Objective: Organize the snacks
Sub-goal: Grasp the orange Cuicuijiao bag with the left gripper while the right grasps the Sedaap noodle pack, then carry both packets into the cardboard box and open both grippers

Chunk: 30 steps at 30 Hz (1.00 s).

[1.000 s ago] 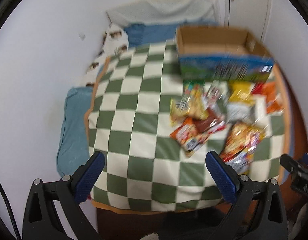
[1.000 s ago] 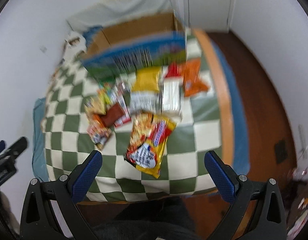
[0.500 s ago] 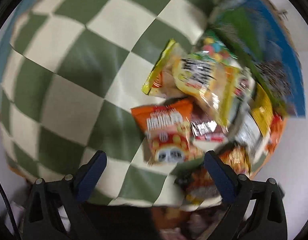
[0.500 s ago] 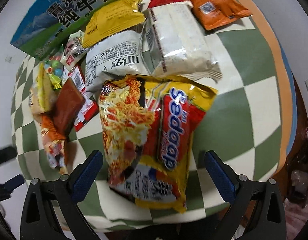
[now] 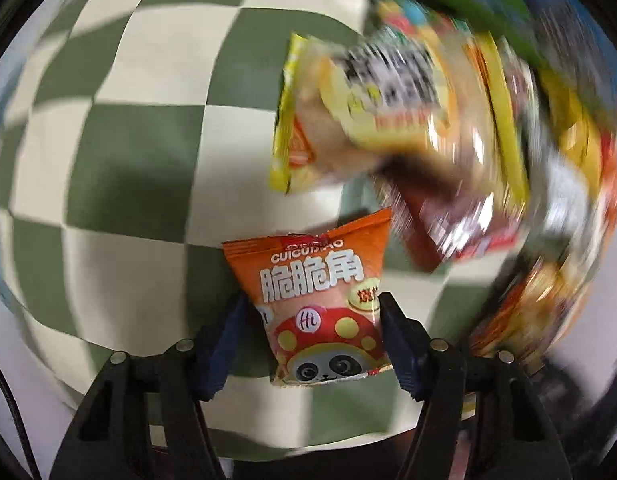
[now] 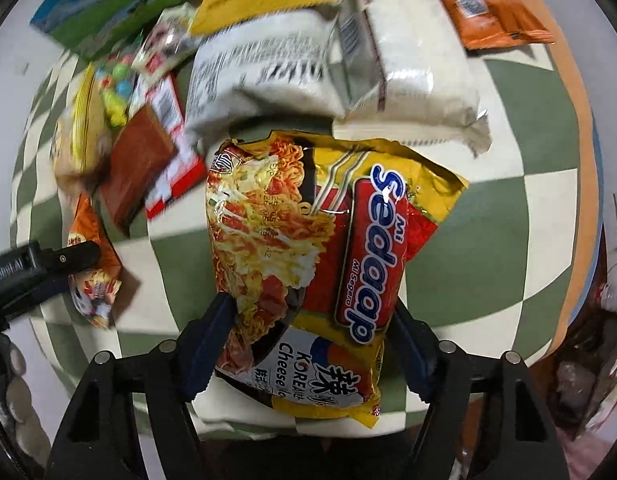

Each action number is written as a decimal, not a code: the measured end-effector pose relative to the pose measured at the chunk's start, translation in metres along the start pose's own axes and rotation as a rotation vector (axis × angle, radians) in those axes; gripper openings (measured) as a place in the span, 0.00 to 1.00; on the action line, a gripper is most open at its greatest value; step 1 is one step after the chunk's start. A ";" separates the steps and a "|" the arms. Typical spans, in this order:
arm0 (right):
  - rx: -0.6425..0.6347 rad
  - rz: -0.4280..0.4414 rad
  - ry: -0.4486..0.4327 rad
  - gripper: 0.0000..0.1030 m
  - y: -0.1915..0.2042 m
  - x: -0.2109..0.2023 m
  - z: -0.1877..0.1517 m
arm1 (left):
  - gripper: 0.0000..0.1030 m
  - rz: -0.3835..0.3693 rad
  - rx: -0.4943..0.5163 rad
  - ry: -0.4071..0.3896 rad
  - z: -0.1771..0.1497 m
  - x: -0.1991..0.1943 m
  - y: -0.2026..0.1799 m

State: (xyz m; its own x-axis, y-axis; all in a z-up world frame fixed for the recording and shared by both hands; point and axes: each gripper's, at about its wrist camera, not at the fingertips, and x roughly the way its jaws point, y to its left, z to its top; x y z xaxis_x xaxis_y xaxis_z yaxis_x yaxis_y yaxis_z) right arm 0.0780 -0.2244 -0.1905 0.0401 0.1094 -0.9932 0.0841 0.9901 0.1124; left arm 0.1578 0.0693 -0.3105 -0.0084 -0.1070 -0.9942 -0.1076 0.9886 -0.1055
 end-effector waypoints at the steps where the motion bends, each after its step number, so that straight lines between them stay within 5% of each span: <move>1: -0.013 -0.002 0.016 0.75 0.001 0.006 0.002 | 0.62 0.021 0.042 0.009 -0.006 0.003 -0.002; 5: -0.028 0.000 0.022 0.80 0.006 0.023 -0.004 | 0.63 -0.007 0.007 0.073 -0.015 0.028 0.008; 11: 0.020 0.013 0.040 0.90 0.004 0.050 -0.002 | 0.65 -0.039 -0.106 0.049 -0.029 0.060 0.023; 15: 0.047 -0.016 0.046 0.92 0.014 0.066 0.007 | 0.63 -0.030 -0.089 0.028 -0.036 0.061 0.024; 18: 0.048 -0.065 0.040 0.91 0.028 0.082 0.012 | 0.49 0.003 -0.066 0.005 -0.040 0.055 0.006; 30: -0.032 -0.076 -0.056 0.85 0.060 0.093 -0.017 | 0.44 -0.001 0.008 -0.054 -0.107 0.041 -0.009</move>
State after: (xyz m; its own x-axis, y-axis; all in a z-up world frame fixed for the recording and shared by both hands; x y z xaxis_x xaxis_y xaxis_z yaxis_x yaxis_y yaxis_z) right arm 0.0701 -0.1529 -0.2762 0.0908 0.0292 -0.9954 0.0569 0.9978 0.0345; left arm 0.0517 0.0441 -0.3484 0.0457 -0.1026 -0.9937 -0.0993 0.9893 -0.1067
